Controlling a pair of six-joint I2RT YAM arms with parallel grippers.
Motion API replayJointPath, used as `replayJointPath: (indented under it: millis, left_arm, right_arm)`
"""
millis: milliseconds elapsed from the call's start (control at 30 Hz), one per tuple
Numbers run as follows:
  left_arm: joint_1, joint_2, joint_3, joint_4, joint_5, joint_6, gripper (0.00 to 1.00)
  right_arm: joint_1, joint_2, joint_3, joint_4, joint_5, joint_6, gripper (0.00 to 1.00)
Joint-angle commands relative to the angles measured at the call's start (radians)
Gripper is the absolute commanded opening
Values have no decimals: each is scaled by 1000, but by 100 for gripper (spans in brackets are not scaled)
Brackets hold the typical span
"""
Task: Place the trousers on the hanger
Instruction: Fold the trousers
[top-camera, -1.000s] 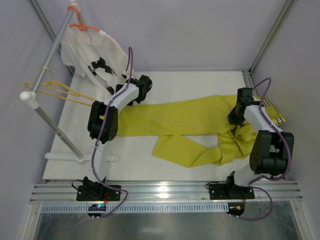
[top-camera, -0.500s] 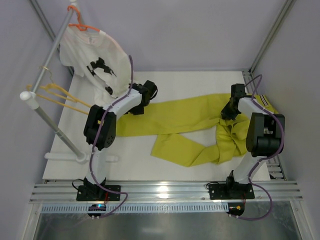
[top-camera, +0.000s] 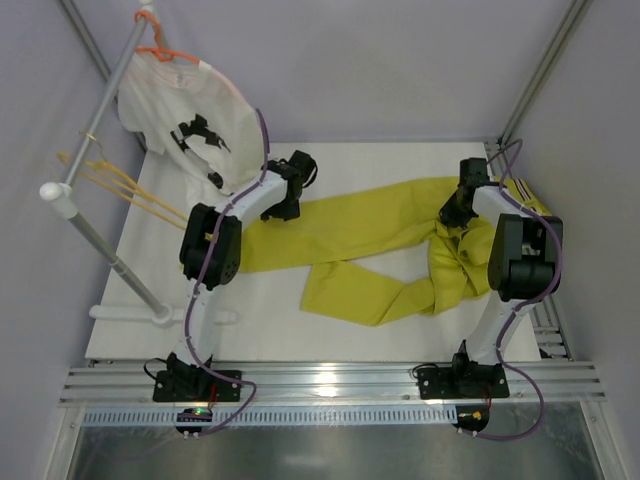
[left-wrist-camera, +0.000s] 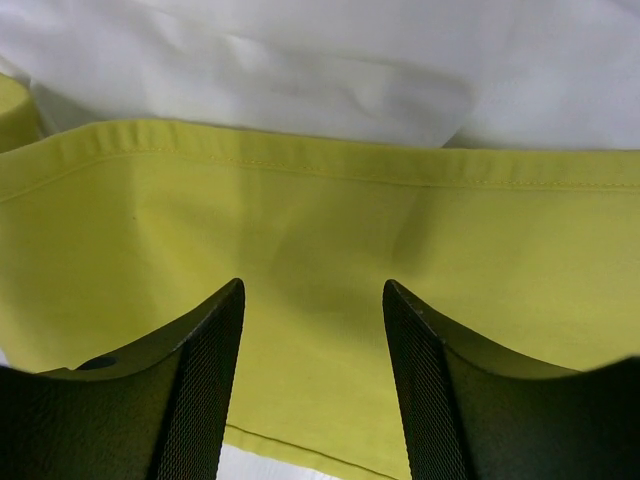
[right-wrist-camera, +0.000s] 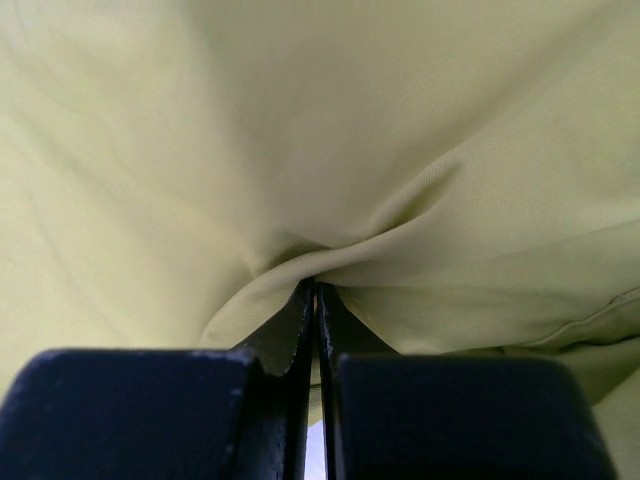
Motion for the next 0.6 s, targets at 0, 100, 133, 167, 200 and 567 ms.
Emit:
replayJointPath:
  millis: [0,100,133,167,200,567]
  left_arm:
    - [2,-52,-13,33,-1,2,58]
    - [2,-126,-97,11,-77,-15,57]
    - [2,-147,-126,4,-106,-35,54]
    - [3,-161,-150,-30,-137,-55,52]
    - [15,-175,-194,-47,-178,-72,51]
    - [144,-235,-348,-133,-220,-214,34]
  right_arm:
    - [2,-5,73,75,50,13,4]
    - [2,-8,91,38,69,8,4]
    - [2,-13,90,29,72,6,4]
    - [2,-19,85,21,89,3,4]
    - [2,-31,68,6,104,3,4]
    - [-14,-51,-2,17,99,5,4]
